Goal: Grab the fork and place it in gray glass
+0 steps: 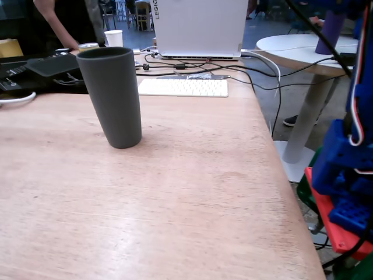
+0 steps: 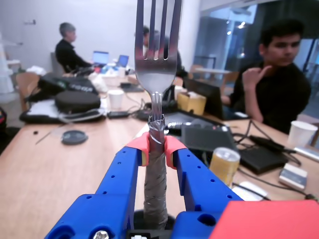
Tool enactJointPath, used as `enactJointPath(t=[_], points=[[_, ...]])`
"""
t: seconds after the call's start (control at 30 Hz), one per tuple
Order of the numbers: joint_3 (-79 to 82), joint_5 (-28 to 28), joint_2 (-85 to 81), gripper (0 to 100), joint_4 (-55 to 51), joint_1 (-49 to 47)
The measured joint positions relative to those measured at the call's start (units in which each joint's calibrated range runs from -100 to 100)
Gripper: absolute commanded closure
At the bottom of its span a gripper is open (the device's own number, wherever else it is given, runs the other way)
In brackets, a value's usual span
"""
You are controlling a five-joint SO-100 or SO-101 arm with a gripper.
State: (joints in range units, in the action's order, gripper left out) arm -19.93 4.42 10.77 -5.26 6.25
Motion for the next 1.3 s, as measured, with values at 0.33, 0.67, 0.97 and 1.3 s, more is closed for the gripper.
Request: enactJointPath(t=[0.33, 0.67, 0.97, 1.3], points=[[11.90, 0.05, 3.46, 100, 0.08, -6.76], [22.54, 0.39, -3.98, 82, -0.08, -5.73], [33.18, 0.00, -19.97, 82, -0.08, -1.97], [49.14, 0.10, -28.79, 83, -0.08, -10.24]])
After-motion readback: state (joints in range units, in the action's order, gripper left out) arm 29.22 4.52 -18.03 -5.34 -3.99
